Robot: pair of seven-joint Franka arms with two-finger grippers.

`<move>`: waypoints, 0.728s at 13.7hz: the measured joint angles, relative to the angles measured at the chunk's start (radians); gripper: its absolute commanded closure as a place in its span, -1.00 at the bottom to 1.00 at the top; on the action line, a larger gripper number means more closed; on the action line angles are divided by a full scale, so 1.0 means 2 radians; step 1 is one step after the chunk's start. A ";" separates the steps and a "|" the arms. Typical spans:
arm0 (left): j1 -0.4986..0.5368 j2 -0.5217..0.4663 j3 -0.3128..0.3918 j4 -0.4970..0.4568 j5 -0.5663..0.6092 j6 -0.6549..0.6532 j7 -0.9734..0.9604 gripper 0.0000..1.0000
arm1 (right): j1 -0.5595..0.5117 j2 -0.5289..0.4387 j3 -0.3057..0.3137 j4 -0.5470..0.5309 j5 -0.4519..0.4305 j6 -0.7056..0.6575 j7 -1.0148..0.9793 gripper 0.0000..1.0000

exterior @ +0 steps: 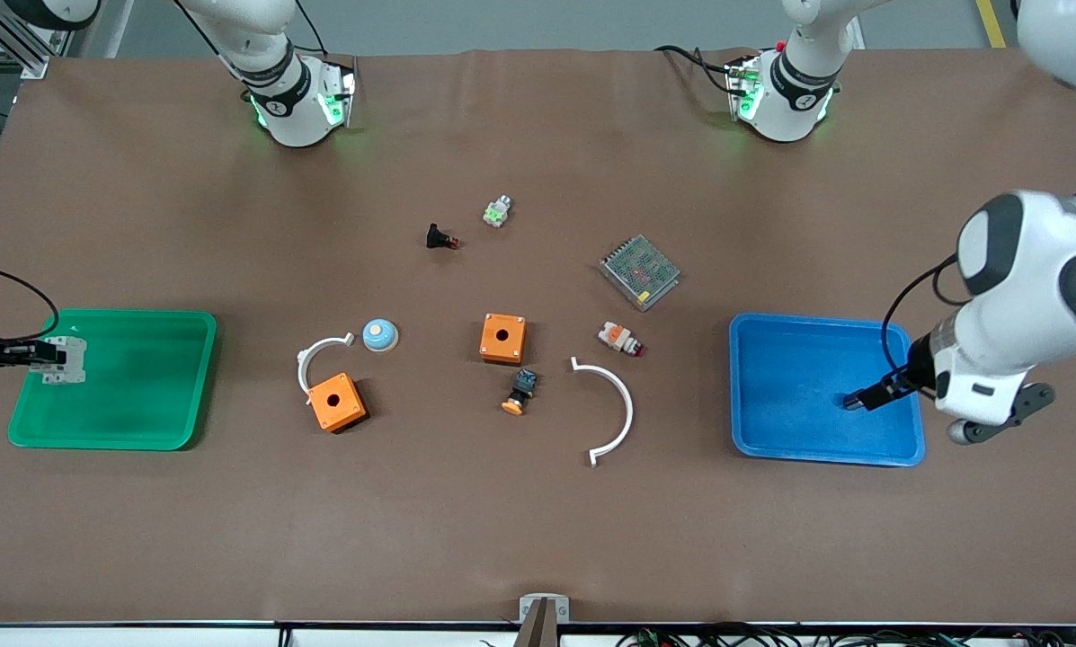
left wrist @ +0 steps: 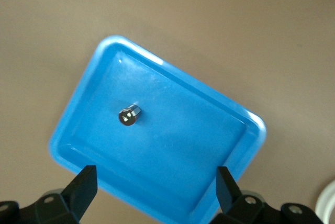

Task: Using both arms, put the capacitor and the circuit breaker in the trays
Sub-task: 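Release the capacitor in the blue tray while the right gripper carries the breaker, then lower the breaker into the green tray and open the right gripper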

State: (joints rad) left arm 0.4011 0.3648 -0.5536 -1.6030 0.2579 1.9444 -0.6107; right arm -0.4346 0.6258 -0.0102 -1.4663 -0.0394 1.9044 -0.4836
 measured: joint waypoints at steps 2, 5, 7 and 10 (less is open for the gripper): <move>0.000 -0.026 -0.002 0.042 0.000 -0.071 0.056 -1.00 | 0.000 0.017 0.001 0.000 -0.002 0.026 0.010 0.99; 0.001 -0.051 -0.002 0.089 0.000 -0.145 0.132 -1.00 | 0.008 0.032 0.006 0.001 -0.003 0.045 0.042 0.99; 0.001 -0.074 -0.002 0.097 0.000 -0.167 0.167 -1.00 | 0.012 0.038 0.007 0.001 -0.003 0.059 0.049 0.99; 0.002 -0.107 -0.002 0.098 -0.003 -0.191 0.196 -1.00 | 0.012 0.048 0.007 0.001 -0.003 0.082 0.059 0.99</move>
State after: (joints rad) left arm 0.4042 0.1506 -0.5583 -1.4072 0.2528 1.5632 -0.2193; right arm -0.4106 0.7220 0.0031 -1.4645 -0.0462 2.0692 -0.3650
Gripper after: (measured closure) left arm 0.000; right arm 0.604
